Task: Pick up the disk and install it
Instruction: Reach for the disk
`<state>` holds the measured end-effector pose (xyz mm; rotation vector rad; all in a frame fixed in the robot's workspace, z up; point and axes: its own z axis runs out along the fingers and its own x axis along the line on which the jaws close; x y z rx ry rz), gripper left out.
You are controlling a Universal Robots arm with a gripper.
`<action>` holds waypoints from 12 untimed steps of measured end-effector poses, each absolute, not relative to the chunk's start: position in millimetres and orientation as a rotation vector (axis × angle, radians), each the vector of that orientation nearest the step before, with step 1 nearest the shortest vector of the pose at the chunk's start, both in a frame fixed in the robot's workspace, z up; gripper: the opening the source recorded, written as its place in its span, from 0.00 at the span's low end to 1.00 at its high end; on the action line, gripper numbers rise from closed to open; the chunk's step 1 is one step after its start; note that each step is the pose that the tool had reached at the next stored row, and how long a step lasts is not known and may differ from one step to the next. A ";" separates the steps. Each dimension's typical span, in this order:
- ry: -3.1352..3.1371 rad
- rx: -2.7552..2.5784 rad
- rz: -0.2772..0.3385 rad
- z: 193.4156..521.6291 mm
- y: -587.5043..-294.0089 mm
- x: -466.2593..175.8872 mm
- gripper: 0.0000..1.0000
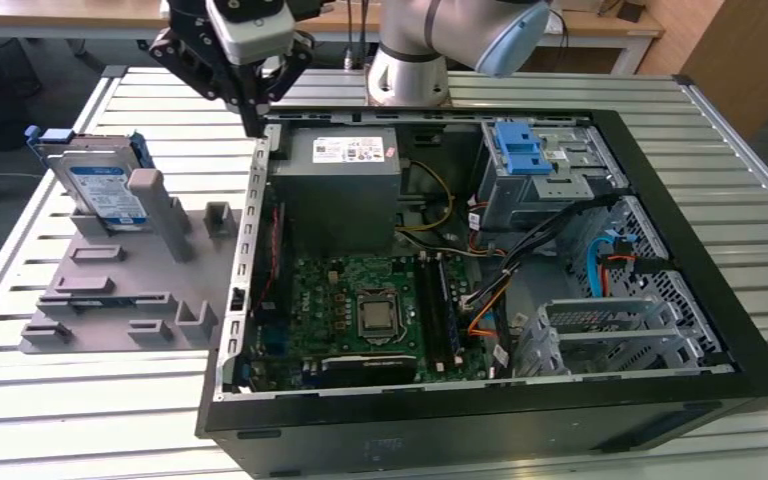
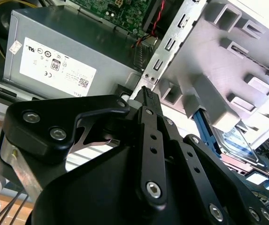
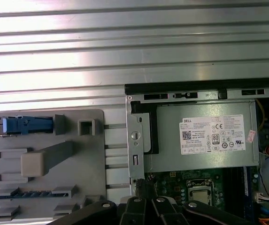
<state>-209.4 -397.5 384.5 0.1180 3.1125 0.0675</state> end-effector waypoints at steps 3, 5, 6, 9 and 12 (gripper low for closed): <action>3.112 0.118 0.067 384.4 -397.5 -210.5 0.11; 3.112 0.118 0.067 384.3 -397.5 -211.3 0.11; 3.112 0.118 0.067 384.3 -397.5 -211.7 0.11; 3.112 0.118 0.068 384.1 -397.4 -213.3 0.11; 3.112 0.118 0.067 383.9 -397.3 -214.7 0.11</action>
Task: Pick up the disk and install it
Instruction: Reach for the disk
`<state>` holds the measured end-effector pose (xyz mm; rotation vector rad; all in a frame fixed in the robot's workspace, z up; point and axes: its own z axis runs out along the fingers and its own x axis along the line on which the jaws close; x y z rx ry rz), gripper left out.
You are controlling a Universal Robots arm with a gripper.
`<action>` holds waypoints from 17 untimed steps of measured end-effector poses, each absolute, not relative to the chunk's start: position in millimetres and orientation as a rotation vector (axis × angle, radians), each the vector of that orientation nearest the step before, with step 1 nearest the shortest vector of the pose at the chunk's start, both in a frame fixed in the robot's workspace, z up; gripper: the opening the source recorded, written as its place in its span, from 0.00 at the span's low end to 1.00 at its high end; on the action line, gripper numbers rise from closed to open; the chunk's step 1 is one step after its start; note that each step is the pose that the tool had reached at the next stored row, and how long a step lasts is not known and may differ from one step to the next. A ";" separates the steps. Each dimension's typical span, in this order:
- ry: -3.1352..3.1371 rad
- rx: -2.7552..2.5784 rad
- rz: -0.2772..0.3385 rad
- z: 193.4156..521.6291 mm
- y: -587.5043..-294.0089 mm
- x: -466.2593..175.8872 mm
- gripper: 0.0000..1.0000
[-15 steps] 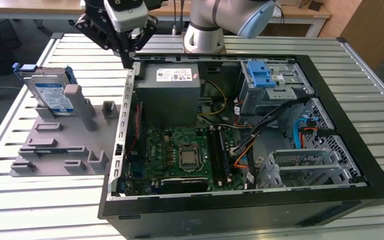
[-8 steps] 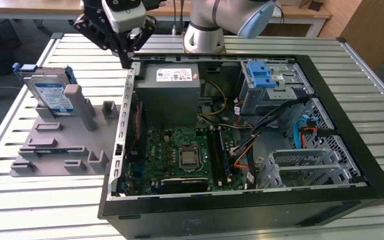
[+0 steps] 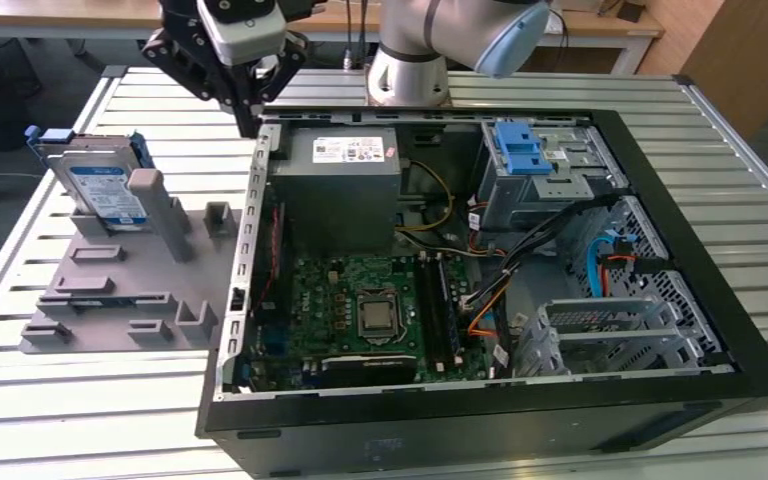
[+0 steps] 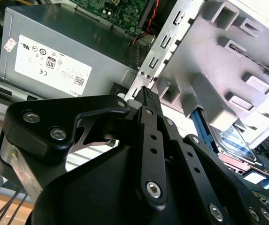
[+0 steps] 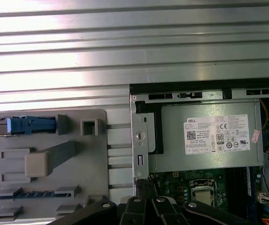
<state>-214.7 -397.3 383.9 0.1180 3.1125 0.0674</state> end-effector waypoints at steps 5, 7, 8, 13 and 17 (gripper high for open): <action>3.112 0.118 0.067 383.4 -397.1 -216.6 0.11; 3.112 0.118 0.067 383.2 -397.0 -217.3 0.11; 3.112 0.118 0.067 383.1 -397.0 -217.6 0.11; 3.112 0.118 0.067 382.6 -396.9 -219.7 0.11; 3.113 0.118 0.067 382.3 -396.8 -221.3 0.11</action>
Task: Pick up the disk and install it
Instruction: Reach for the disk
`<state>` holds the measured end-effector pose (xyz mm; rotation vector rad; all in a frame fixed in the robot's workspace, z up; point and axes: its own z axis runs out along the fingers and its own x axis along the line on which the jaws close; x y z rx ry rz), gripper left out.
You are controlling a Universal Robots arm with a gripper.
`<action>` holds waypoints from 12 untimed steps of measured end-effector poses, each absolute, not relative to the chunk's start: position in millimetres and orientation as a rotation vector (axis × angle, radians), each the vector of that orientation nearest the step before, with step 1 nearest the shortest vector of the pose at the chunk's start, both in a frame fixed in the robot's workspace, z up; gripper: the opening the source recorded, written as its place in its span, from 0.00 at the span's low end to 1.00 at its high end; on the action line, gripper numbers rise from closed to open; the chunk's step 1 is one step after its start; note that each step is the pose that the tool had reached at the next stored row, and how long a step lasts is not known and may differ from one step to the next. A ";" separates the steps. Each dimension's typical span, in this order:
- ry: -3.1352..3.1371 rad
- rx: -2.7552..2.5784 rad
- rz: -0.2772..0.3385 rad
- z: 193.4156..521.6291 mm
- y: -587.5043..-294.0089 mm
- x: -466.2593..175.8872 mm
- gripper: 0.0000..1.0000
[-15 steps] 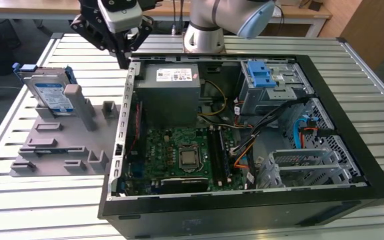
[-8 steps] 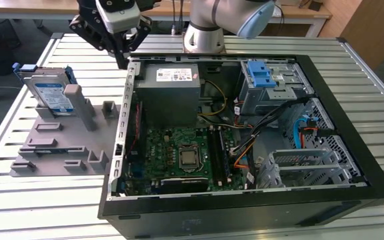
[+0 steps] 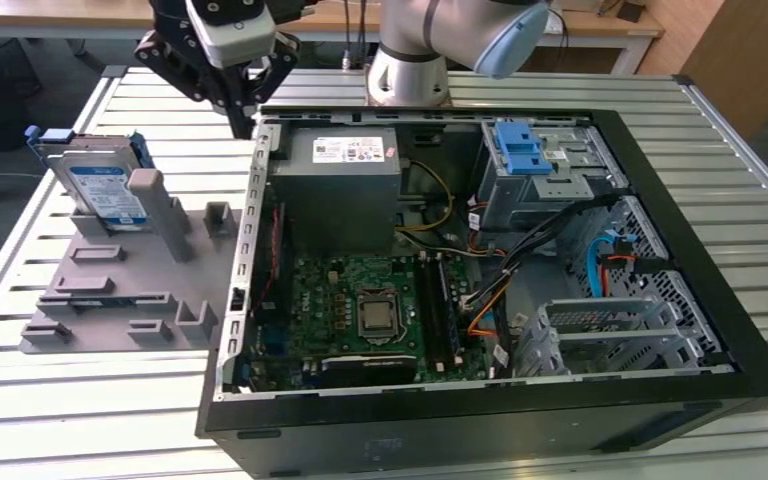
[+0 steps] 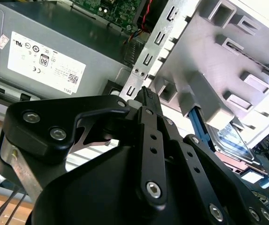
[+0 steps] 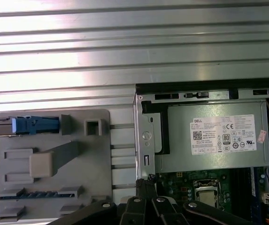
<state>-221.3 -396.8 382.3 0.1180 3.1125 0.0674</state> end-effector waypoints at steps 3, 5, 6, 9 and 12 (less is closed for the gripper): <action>3.112 0.118 0.067 382.0 -396.7 -222.5 0.11; 3.113 0.118 0.067 381.8 -396.7 -223.3 0.11; 3.112 0.118 0.067 381.8 -396.7 -223.7 0.11; 3.112 0.118 0.067 381.5 -396.7 -224.9 0.11; 3.113 0.118 0.067 381.3 -396.6 -225.9 0.11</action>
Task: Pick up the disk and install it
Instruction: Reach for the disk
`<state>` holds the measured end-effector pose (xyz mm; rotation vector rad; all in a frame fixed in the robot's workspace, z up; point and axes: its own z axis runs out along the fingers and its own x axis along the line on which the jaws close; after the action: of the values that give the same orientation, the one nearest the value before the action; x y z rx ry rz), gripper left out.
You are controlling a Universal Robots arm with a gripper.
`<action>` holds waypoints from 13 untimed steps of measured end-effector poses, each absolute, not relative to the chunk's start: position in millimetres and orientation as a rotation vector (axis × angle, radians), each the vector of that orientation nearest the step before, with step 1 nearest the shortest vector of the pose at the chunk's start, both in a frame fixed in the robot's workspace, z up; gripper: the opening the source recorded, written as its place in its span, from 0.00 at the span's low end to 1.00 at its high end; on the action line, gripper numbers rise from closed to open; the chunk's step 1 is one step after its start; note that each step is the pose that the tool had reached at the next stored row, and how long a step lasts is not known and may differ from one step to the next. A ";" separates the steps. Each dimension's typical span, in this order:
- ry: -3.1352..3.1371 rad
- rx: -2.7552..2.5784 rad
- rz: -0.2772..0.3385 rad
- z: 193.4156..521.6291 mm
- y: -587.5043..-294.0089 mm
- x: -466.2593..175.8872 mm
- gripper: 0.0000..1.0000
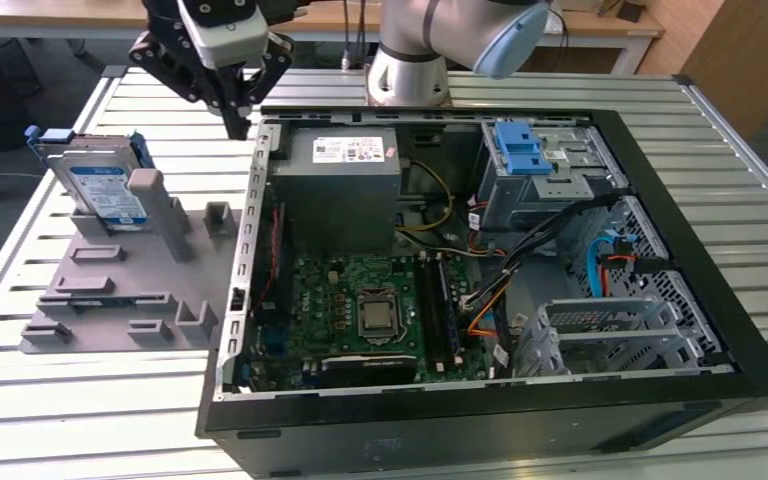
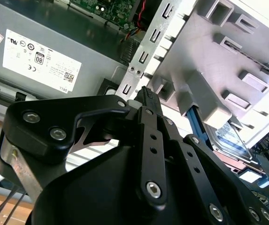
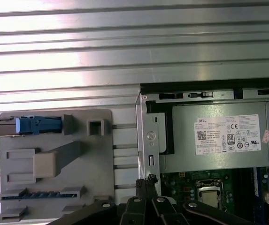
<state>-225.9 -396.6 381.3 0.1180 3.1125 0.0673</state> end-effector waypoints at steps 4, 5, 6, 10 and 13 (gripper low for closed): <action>3.113 0.118 0.067 380.9 -396.6 -227.4 0.11; 3.113 0.118 0.067 380.9 -396.5 -227.7 0.11; 3.113 0.118 0.067 380.8 -396.5 -228.2 0.11; 3.112 0.118 0.067 380.3 -396.4 -229.8 0.11; 3.112 0.118 0.067 380.0 -396.3 -231.0 0.11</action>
<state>-231.0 -396.3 380.0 0.1180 3.1125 0.0674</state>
